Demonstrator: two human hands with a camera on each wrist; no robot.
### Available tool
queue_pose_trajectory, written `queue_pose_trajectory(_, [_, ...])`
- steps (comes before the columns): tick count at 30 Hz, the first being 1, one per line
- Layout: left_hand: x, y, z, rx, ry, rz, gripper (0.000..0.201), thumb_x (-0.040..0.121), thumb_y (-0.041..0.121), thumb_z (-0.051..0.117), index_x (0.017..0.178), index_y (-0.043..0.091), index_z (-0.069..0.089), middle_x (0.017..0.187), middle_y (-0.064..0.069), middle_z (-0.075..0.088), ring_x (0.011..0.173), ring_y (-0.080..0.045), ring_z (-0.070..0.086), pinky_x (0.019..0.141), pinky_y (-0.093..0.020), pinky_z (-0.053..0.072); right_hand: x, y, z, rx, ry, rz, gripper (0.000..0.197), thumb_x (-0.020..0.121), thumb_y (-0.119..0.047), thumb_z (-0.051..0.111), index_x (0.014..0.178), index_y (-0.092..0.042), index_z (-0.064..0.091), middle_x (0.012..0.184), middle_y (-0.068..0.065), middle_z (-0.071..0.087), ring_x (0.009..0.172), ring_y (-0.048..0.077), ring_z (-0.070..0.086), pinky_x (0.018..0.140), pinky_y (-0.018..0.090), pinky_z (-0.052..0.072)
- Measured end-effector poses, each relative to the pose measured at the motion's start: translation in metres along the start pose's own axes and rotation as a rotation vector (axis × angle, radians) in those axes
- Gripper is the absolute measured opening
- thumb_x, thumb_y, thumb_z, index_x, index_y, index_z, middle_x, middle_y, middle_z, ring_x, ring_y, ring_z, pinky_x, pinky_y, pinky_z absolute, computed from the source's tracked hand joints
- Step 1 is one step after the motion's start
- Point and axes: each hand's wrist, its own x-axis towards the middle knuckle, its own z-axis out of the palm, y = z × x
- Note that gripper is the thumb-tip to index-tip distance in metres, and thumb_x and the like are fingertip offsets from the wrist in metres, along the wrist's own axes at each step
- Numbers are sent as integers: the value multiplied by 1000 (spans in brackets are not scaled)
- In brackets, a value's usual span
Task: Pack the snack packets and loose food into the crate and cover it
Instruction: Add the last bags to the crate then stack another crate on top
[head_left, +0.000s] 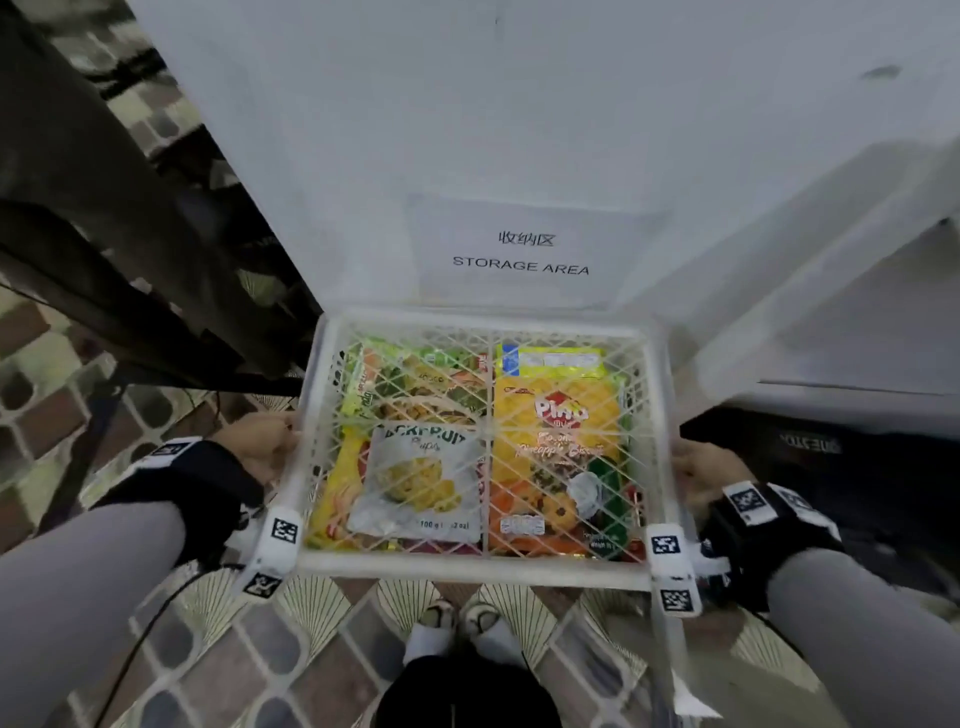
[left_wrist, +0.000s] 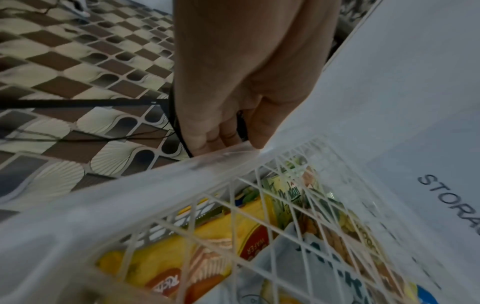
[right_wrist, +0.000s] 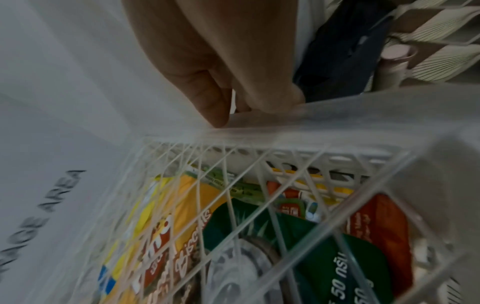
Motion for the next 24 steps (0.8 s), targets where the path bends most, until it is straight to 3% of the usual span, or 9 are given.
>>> queue_pose_trajectory(2, [23, -3, 10, -4, -41, -18, 24, 99, -3, 32, 105, 3, 55, 71, -12, 64, 46, -15, 64, 40, -22, 51, 20, 12, 6, 46, 19, 41, 25, 91, -6, 53, 113, 3, 61, 111, 23, 61, 102, 39, 59, 100, 51, 44])
queue_pose_trajectory(4, [42, -8, 19, 8, -73, -19, 21, 100, 3, 35, 98, 5, 56, 70, -11, 64, 46, -13, 63, 42, -19, 50, 37, 23, 12, 57, 22, 63, 27, 91, -3, 52, 116, 4, 60, 116, 27, 59, 110, 40, 57, 101, 54, 42])
queue_pose_trajectory(7, [72, -15, 30, -20, -111, -50, 23, 99, 5, 36, 109, 6, 57, 88, -15, 63, 78, -24, 63, 74, -31, 51, 61, 29, 24, 71, 60, 72, 22, 91, -4, 53, 108, 5, 63, 103, 26, 62, 104, 38, 59, 98, 50, 45])
queue_pose_trajectory(12, [110, -19, 47, 2, -142, -20, 33, 97, -6, 33, 124, 0, 51, 114, -20, 50, 103, -34, 49, 100, -45, 37, 101, 37, 40, 106, 108, 60, 17, 88, -3, 56, 102, -5, 66, 81, 13, 62, 70, 24, 58, 74, 38, 50])
queue_pose_trajectory(15, [124, -19, 51, 44, -152, -5, 37, 99, -2, 33, 132, 1, 48, 123, -25, 53, 115, -41, 50, 109, -49, 32, 121, 44, 45, 85, 118, 91, 23, 87, -10, 58, 104, 1, 67, 95, 19, 66, 86, 30, 61, 94, 44, 48])
queue_pose_trajectory(17, [135, -23, 52, 39, -137, -7, 35, 99, 0, 34, 131, 2, 50, 119, -25, 56, 111, -41, 54, 103, -46, 40, 132, 49, 47, 41, 104, 80, 31, 90, -13, 54, 116, 3, 62, 117, 22, 61, 94, 25, 56, 99, 45, 44])
queue_pose_trajectory(19, [143, -28, 51, 28, -111, 9, 34, 98, -1, 35, 127, 0, 52, 103, -20, 59, 89, -33, 61, 81, -38, 49, 142, 53, 50, -26, 95, 47, 37, 94, -14, 48, 126, 4, 54, 128, 22, 56, 95, 21, 49, 97, 43, 43])
queue_pose_trajectory(21, [148, -35, 49, 9, -82, 15, 35, 98, -4, 33, 128, -2, 50, 100, -18, 57, 78, -26, 57, 68, -33, 43, 147, 55, 53, -80, 98, 20, 38, 94, -10, 47, 130, 3, 50, 124, 19, 56, 101, 23, 51, 91, 38, 43])
queue_pose_trajectory(24, [153, -40, 46, -15, -52, 7, 41, 94, -12, 29, 131, -5, 45, 93, -16, 61, 67, -20, 60, 62, -28, 39, 149, 49, 55, -189, 134, -14, 37, 92, -2, 48, 130, -2, 53, 133, 19, 53, 115, 28, 55, 80, 26, 40])
